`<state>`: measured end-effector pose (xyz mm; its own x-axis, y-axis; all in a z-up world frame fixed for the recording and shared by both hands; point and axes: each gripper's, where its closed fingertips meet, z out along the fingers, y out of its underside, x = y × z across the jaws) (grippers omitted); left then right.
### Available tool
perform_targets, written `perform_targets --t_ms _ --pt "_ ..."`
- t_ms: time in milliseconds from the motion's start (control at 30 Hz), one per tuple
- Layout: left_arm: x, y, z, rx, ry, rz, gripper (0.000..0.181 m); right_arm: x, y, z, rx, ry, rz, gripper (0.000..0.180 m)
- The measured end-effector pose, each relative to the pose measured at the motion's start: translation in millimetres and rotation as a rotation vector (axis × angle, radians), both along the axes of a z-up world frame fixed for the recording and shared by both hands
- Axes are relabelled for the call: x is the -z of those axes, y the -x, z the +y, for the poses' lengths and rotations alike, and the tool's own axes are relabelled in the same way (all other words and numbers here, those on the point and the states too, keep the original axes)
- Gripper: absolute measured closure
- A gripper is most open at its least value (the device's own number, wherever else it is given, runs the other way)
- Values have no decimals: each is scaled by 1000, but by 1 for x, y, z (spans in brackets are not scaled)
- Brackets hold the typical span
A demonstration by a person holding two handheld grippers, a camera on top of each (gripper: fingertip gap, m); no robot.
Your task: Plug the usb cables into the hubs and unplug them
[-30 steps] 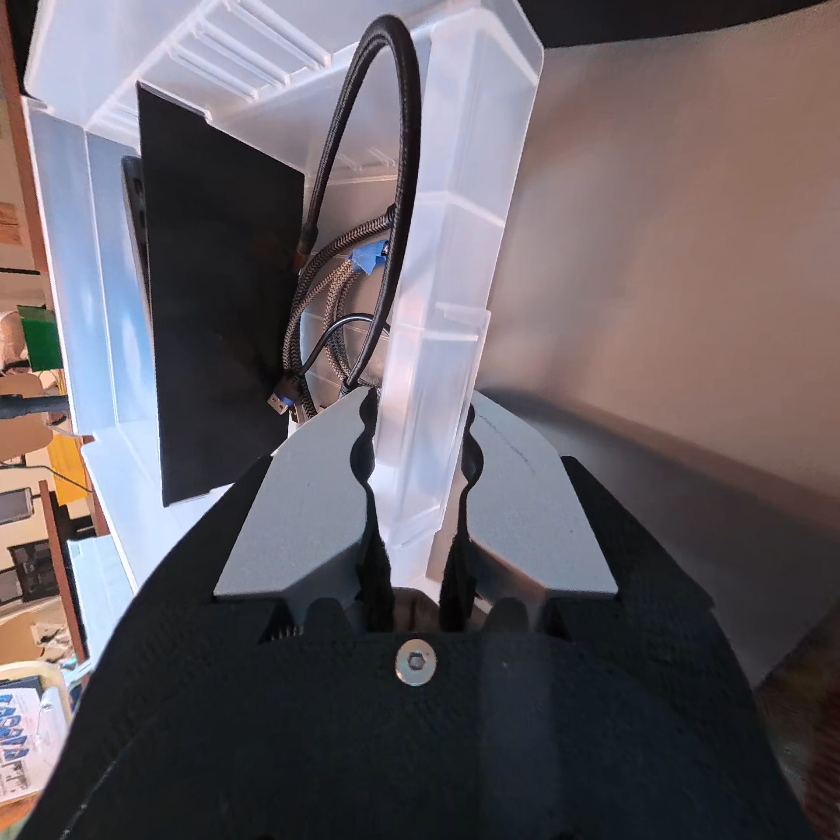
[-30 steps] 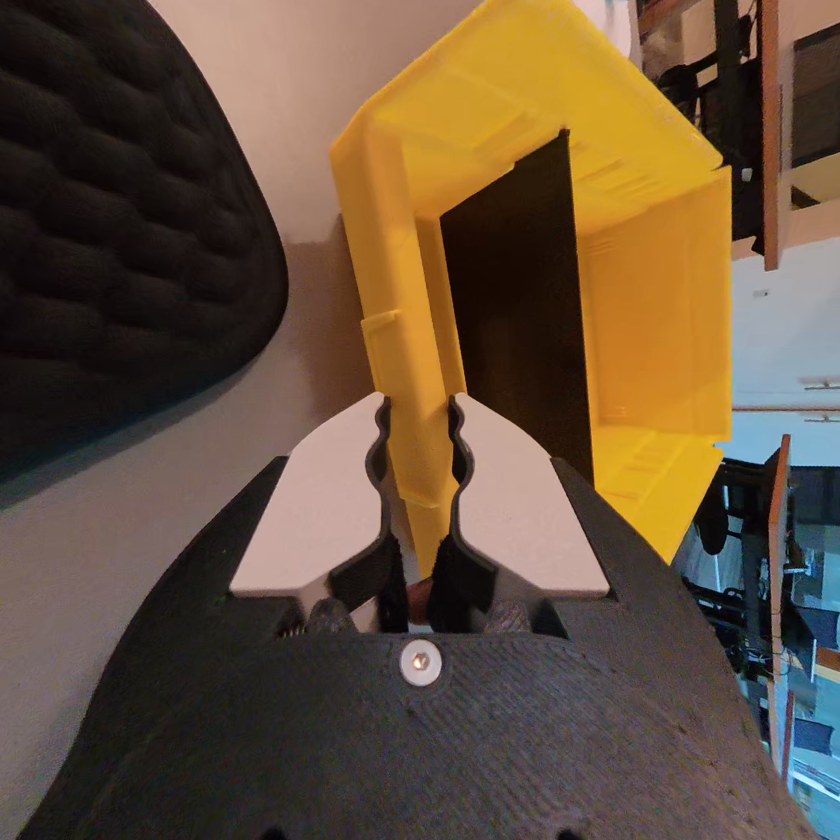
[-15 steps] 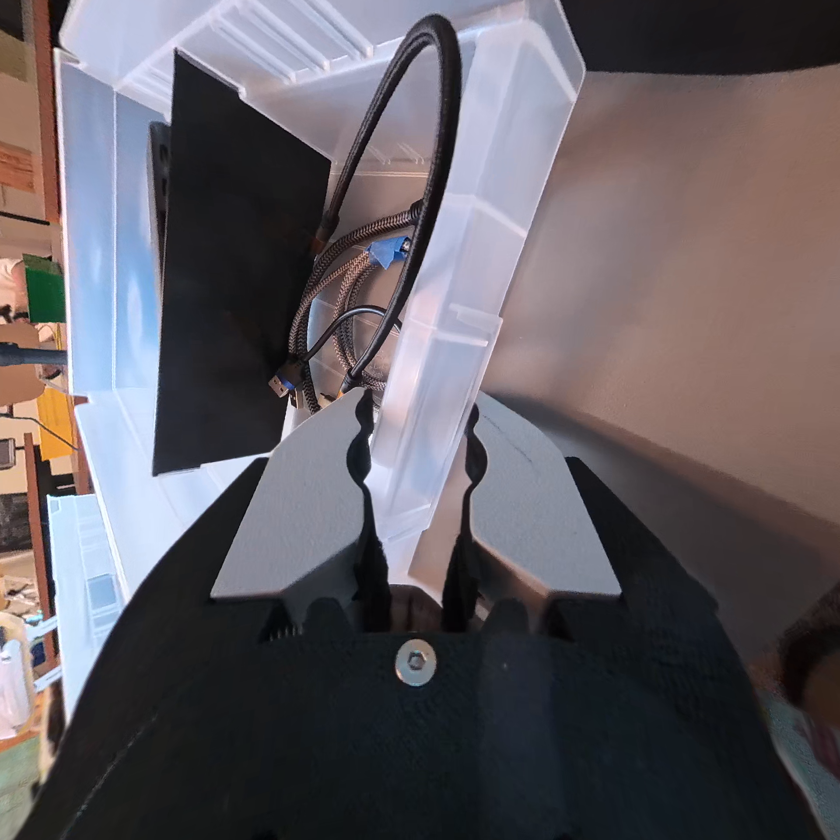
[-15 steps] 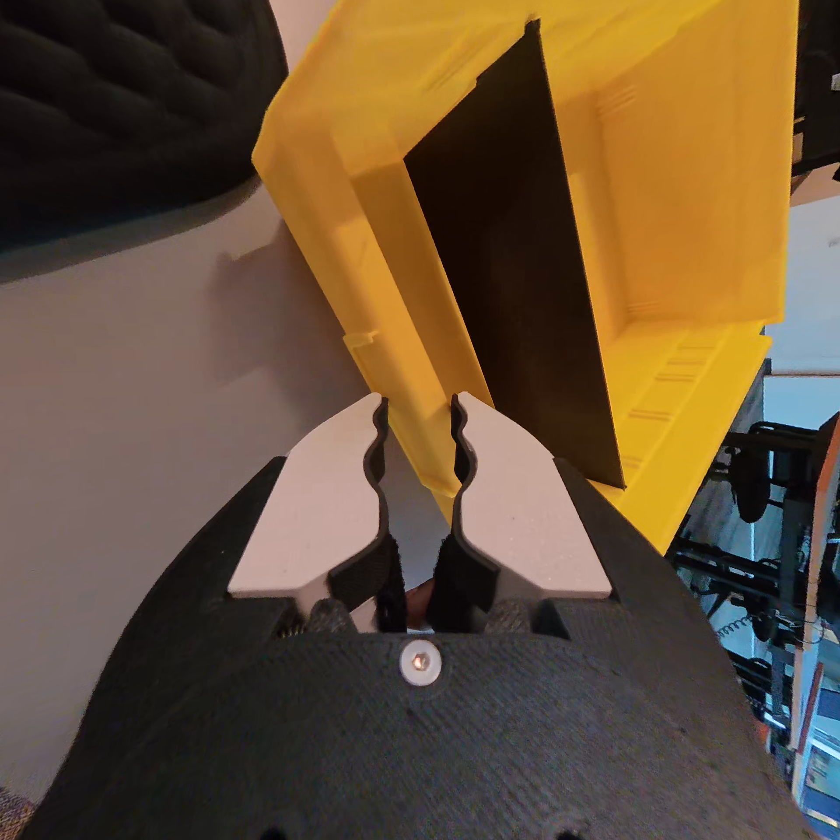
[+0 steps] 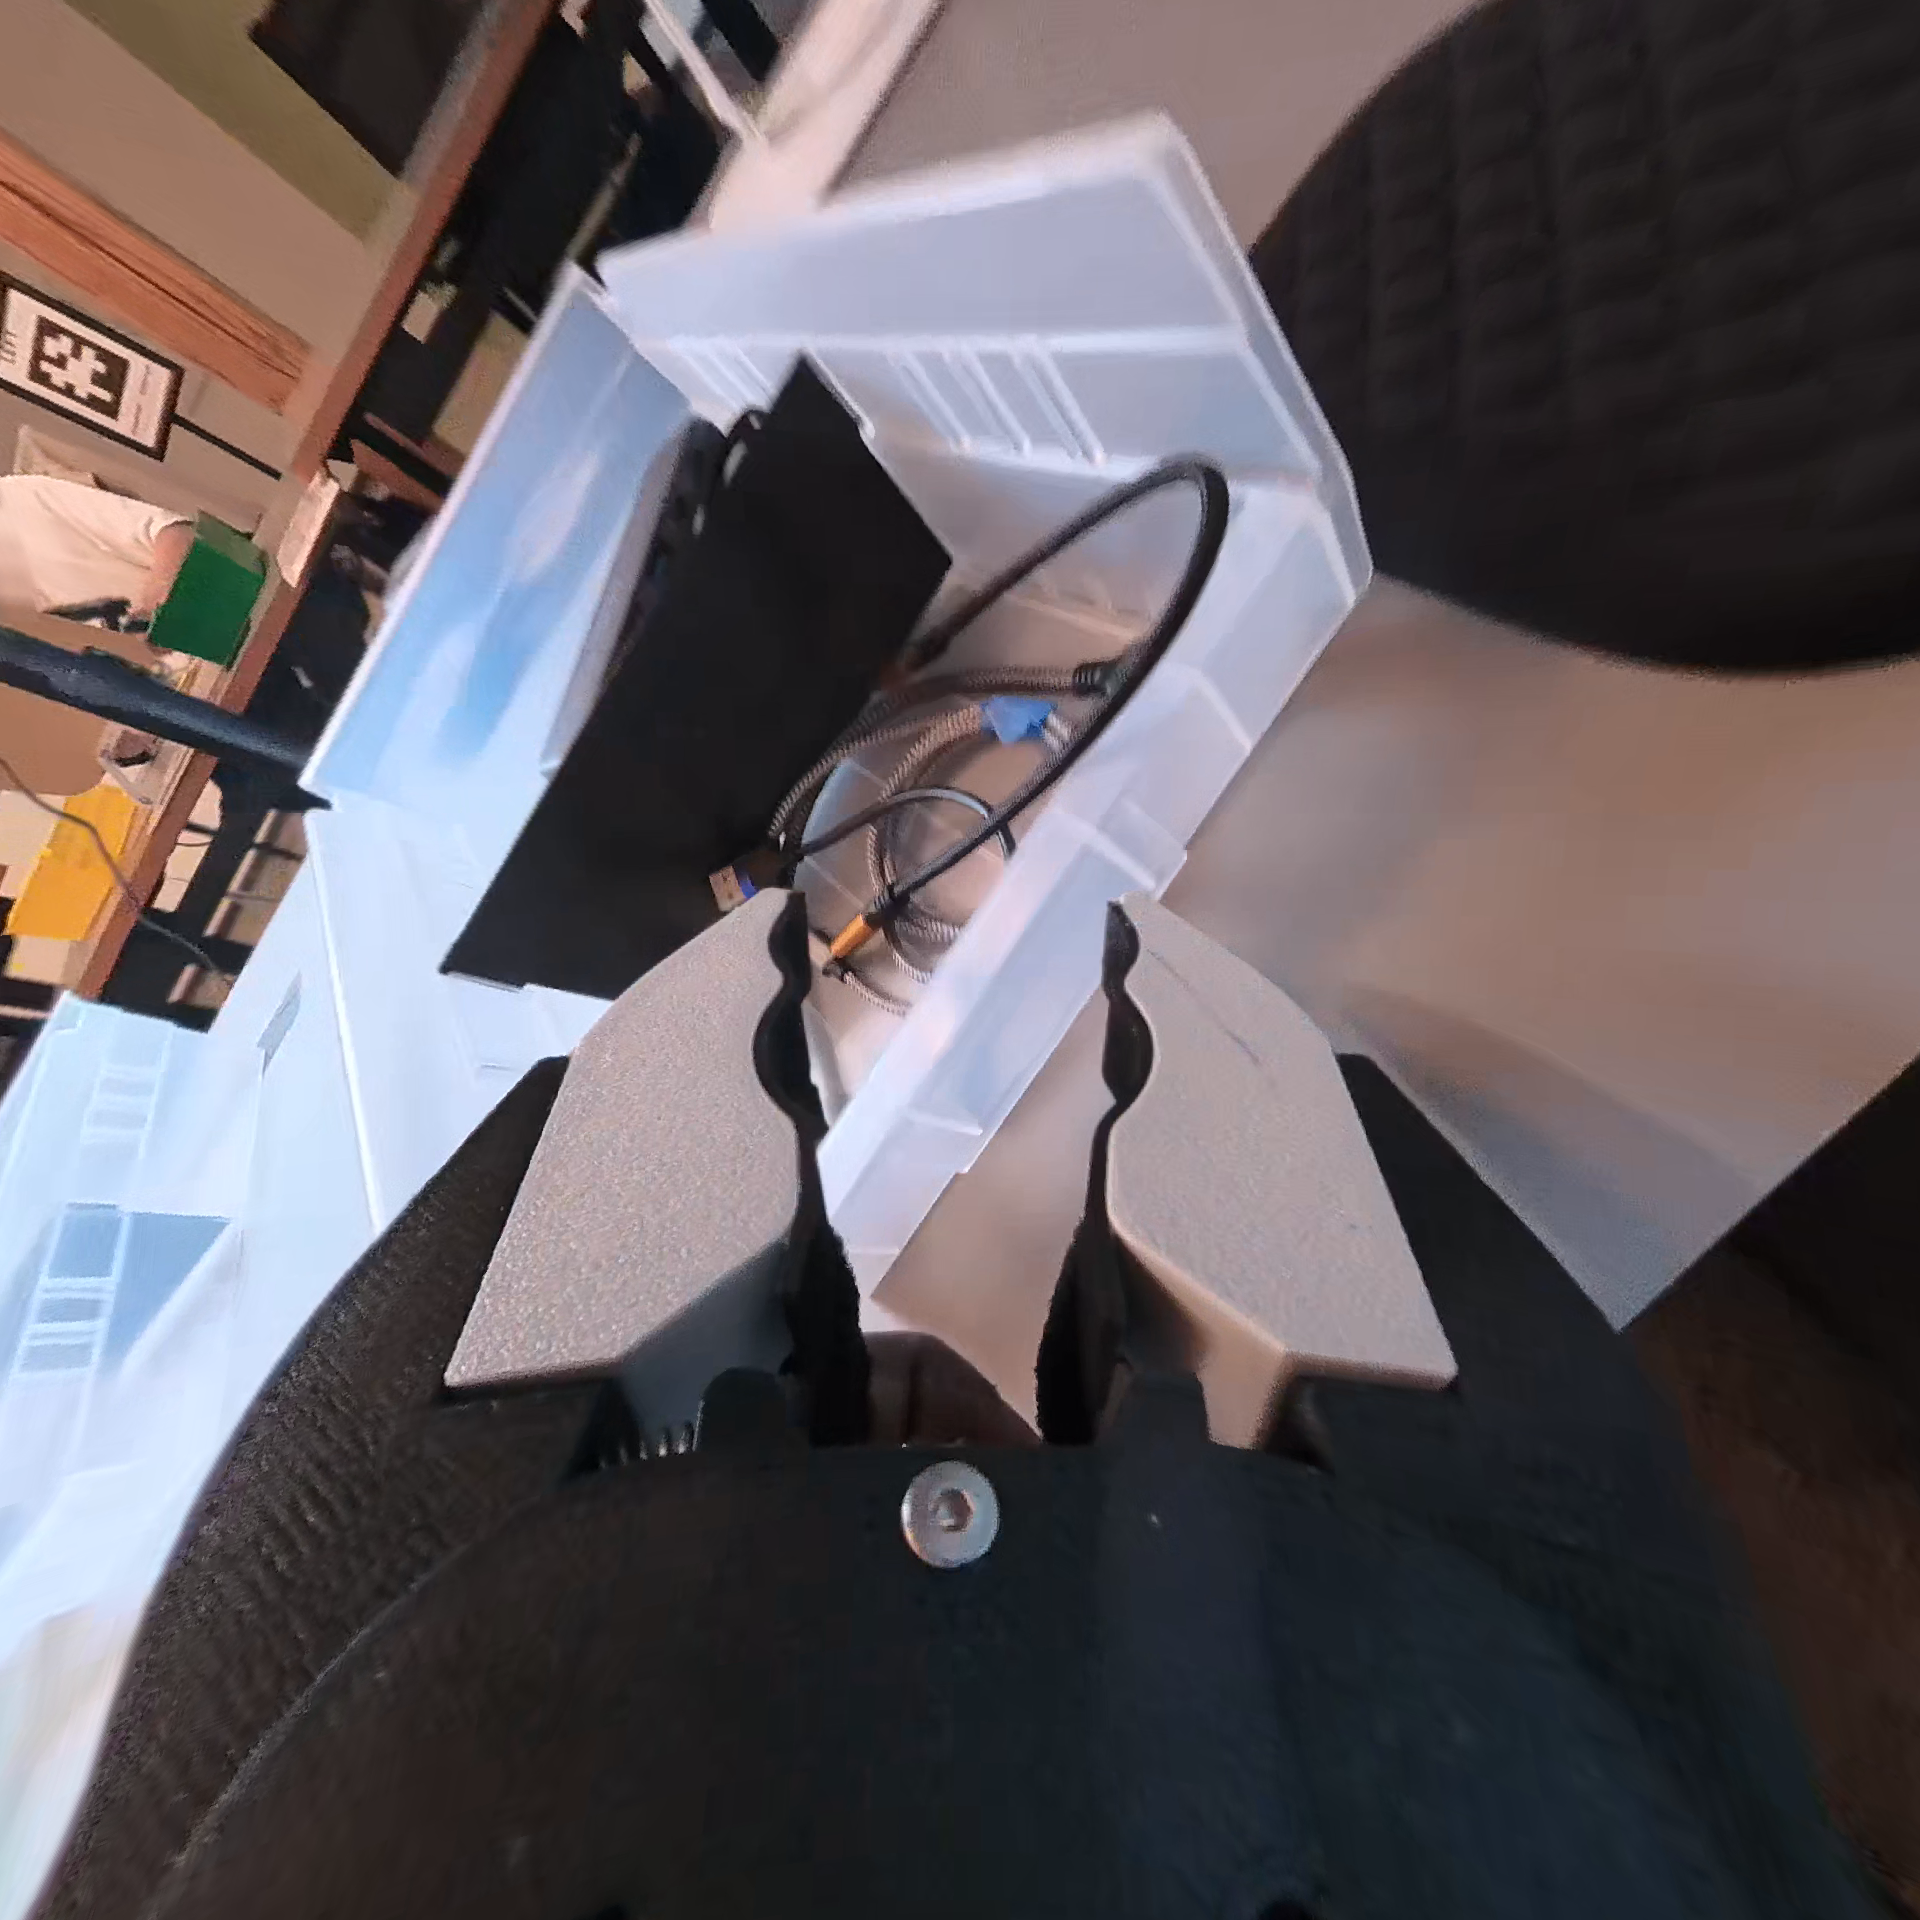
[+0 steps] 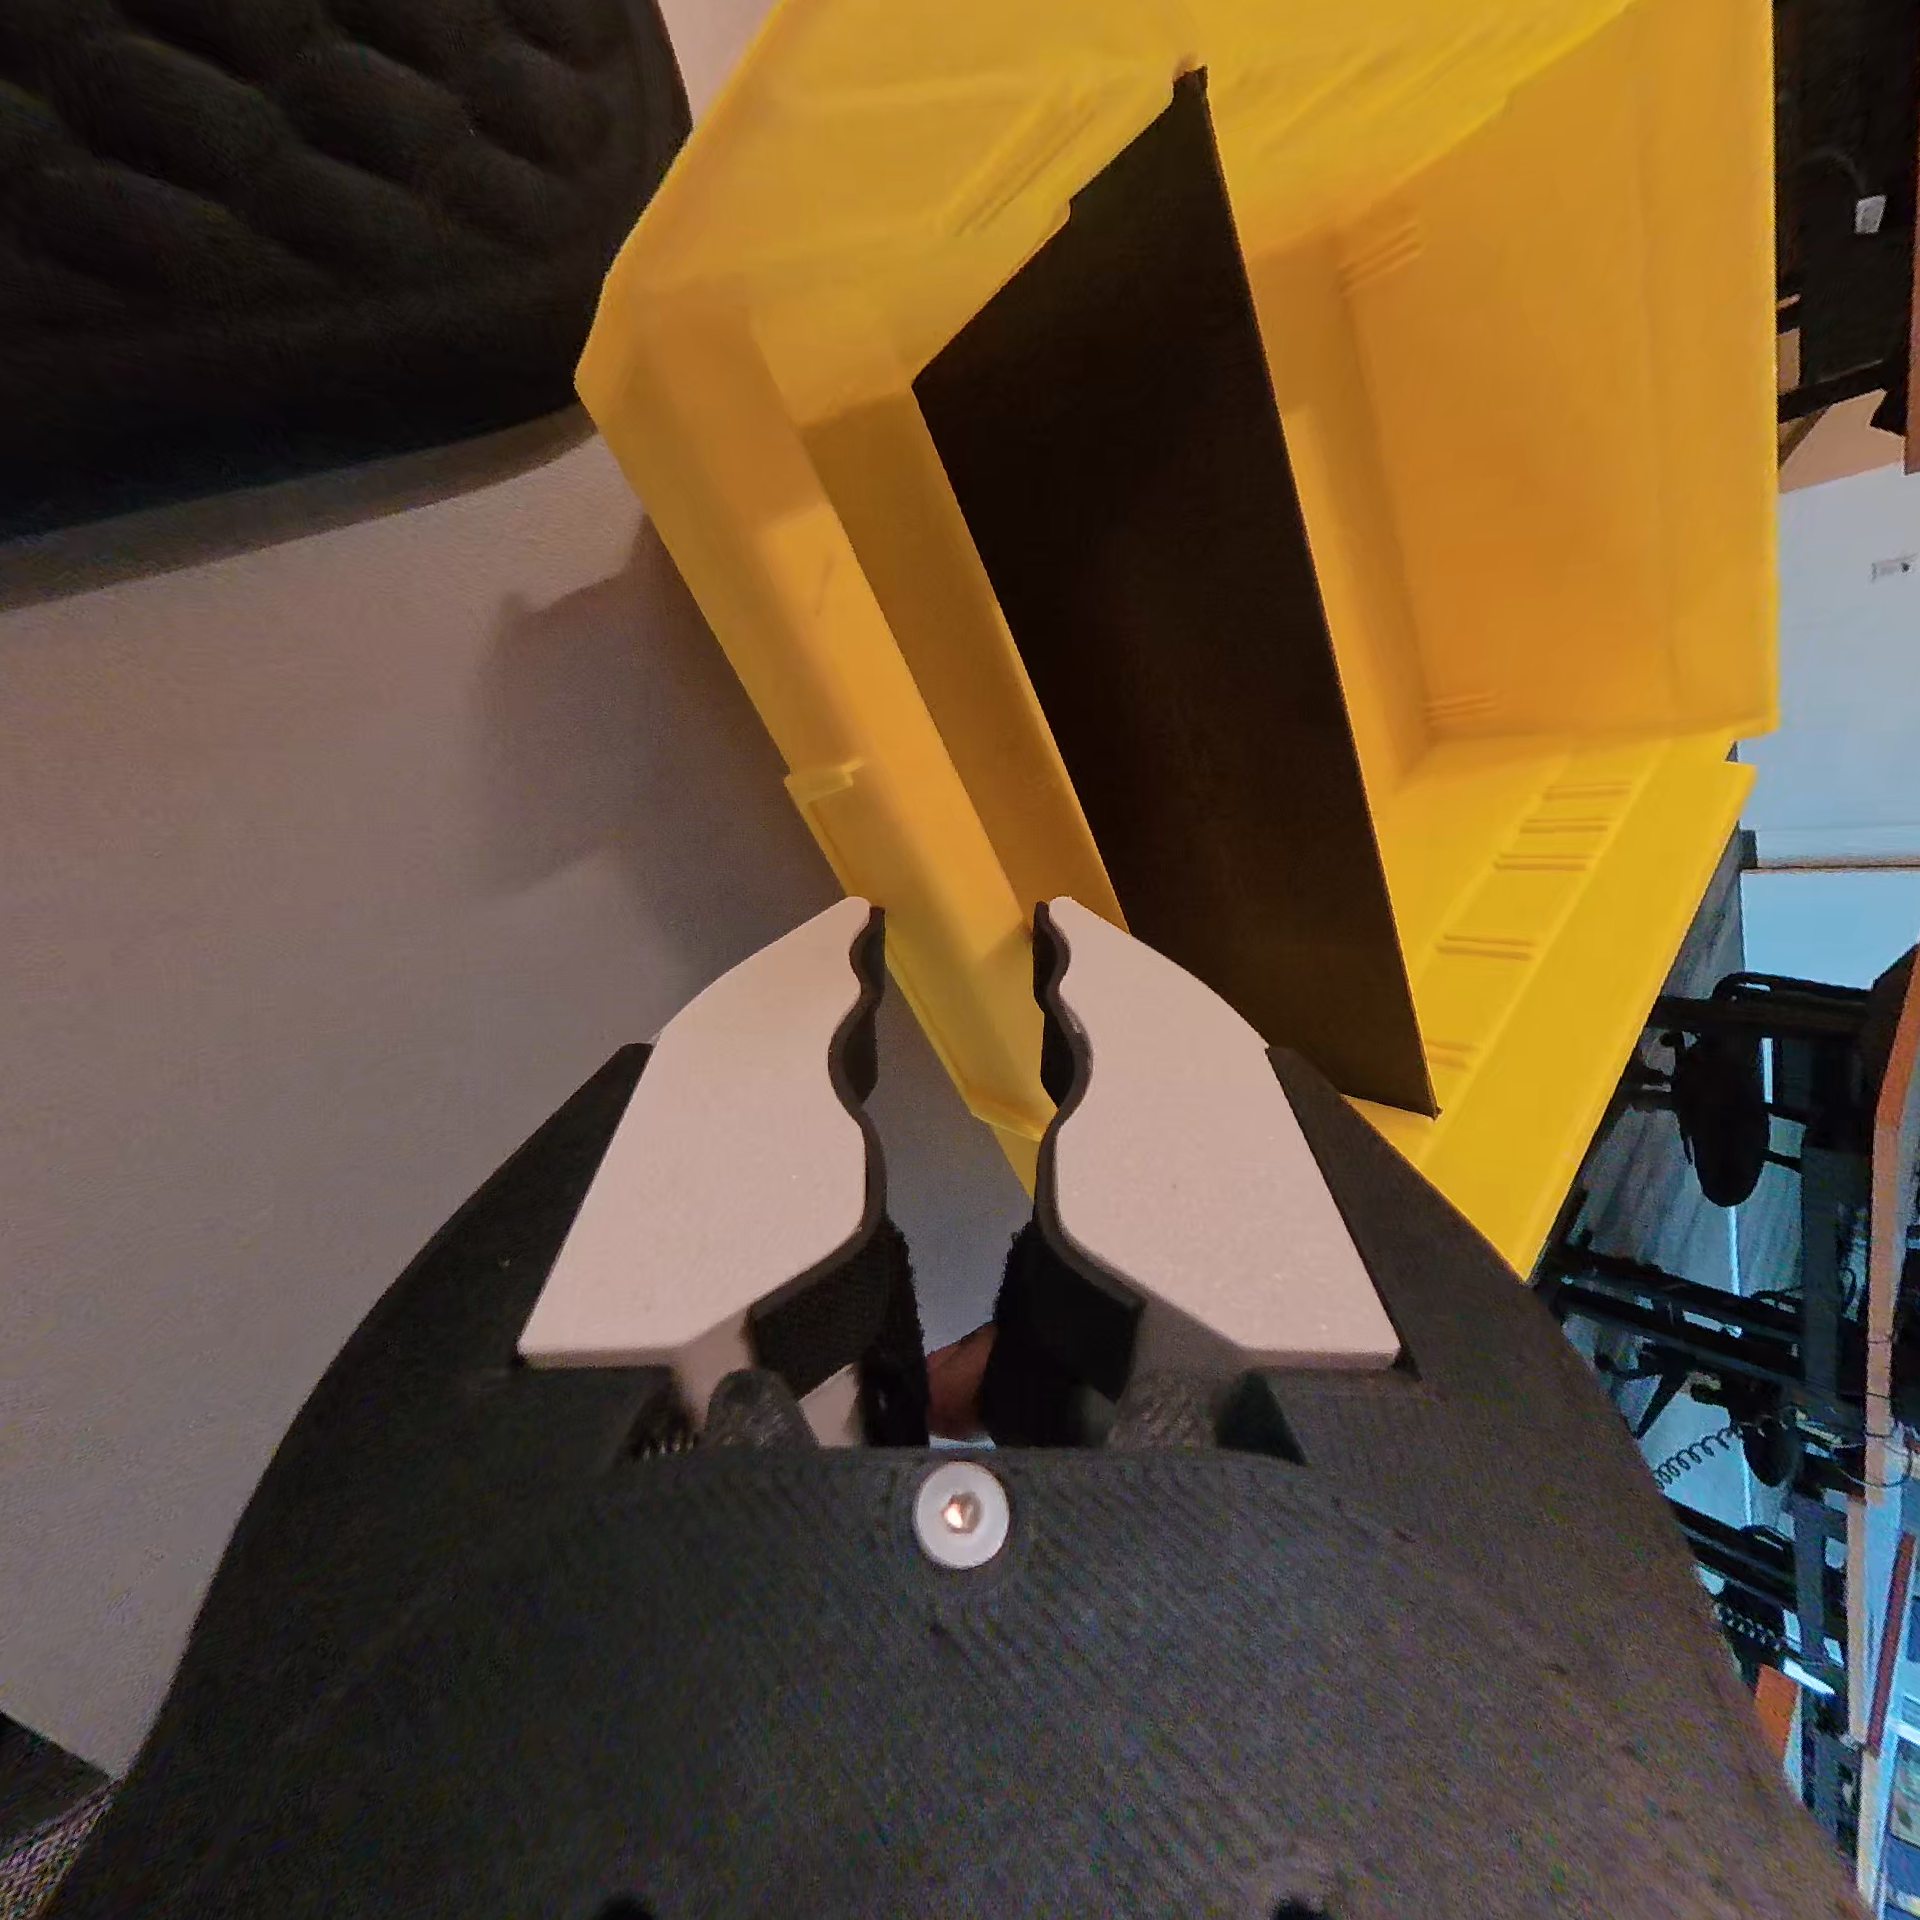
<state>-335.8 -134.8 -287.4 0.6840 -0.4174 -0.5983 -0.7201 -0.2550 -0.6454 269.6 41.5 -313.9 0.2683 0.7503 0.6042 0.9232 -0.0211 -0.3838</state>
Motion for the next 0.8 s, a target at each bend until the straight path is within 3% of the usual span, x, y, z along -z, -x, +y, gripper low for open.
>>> perform_targets --t_ms 233,467,567,633,800 --pt "-40 -19 6 52 -72 -226 127 -1 -4 -3 20 -12 -3 150" --pt "-13 -35 16 126 94 -129 127 -6 13 -5 -28 -42 76 142" --pt "1 -39 17 146 136 -63 127 5 22 -7 -45 8 51 129" --pt "11 -40 20 148 141 -18 129 11 21 -4 -32 -12 -7 140" --pt "12 -40 25 122 115 -90 125 10 20 -17 20 42 -47 143"
